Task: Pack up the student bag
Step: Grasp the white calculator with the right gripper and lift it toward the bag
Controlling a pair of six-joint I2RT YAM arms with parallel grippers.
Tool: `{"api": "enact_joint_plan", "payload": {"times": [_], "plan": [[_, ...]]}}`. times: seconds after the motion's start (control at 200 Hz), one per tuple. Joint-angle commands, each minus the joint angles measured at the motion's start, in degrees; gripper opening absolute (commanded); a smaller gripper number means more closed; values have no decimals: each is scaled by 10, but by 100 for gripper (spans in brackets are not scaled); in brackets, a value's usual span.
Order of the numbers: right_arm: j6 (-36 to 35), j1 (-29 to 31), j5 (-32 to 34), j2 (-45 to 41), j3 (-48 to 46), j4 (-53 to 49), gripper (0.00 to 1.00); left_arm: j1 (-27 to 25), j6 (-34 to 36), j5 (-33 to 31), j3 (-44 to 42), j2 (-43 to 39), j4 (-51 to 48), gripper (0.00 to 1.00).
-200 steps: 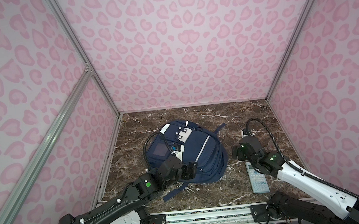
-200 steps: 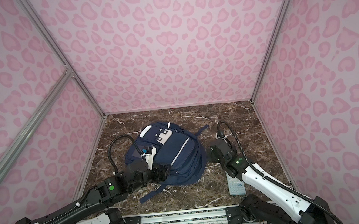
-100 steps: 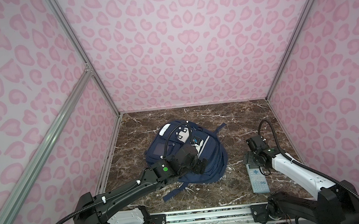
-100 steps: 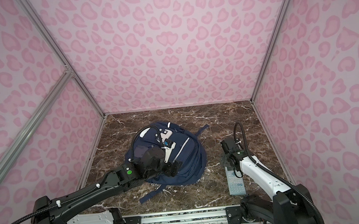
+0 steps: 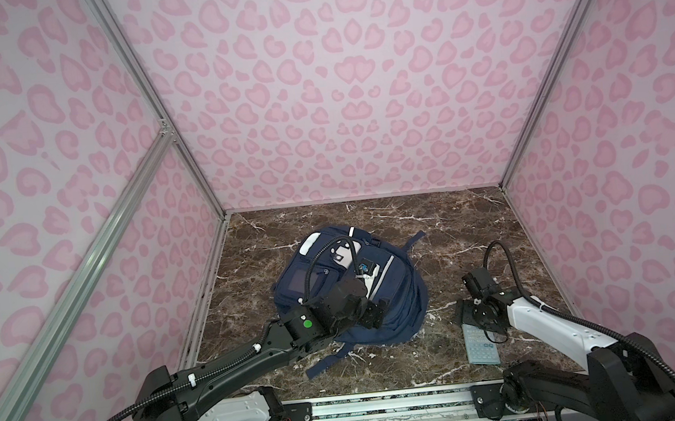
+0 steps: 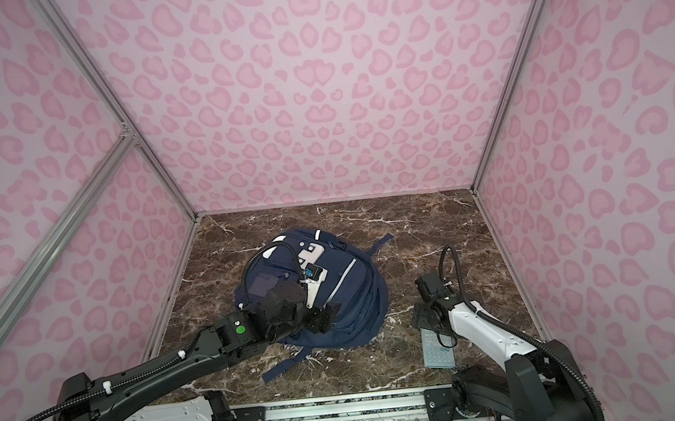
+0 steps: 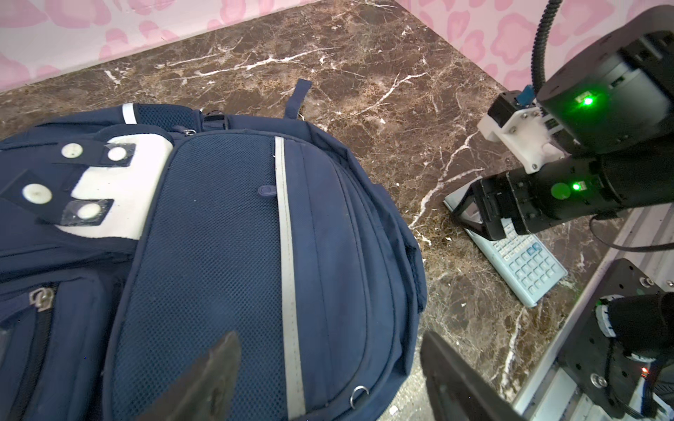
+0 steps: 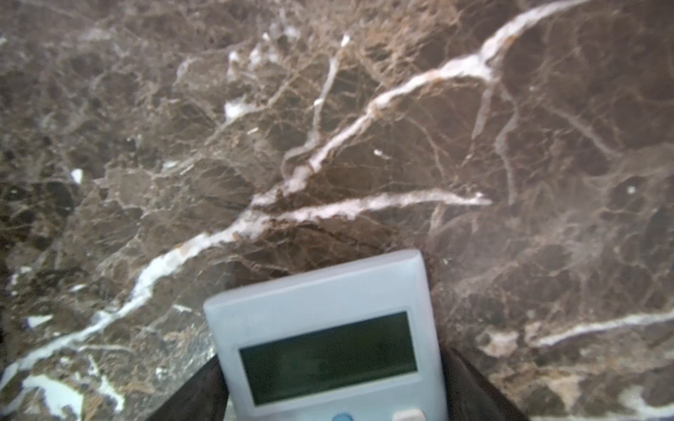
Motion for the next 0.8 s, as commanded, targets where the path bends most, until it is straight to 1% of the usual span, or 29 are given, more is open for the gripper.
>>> {"api": "enact_joint_plan", "payload": {"times": [0.0,0.07,0.17,0.245,0.36,0.46,0.515,0.605,0.655,0.73,0.795], "plan": [[28,14,-17,6,-8,-5,80,4,-12,-25,-5,-5,23,81],[33,27,-20,12,-11,3,74,8,-16,-18,-4,-4,20,82],[41,41,-30,20,-9,30,74,10,-19,-14,-1,-2,16,82],[19,42,-34,37,4,72,73,11,-20,-11,1,0,17,82],[-9,39,-28,105,64,103,71,12,-23,-6,7,6,15,81],[-31,39,-29,169,121,113,70,12,-25,-2,16,10,6,81],[-45,39,-29,202,147,120,71,12,-27,-10,17,10,1,81],[-62,39,-24,243,185,111,74,12,-27,-26,23,15,-15,81],[-68,40,-22,256,197,103,78,12,-27,-29,31,21,-25,81],[-62,42,-4,260,197,87,92,12,-29,-26,36,29,-32,82],[-66,51,4,253,193,73,98,12,-30,-20,37,33,-31,82]]}}
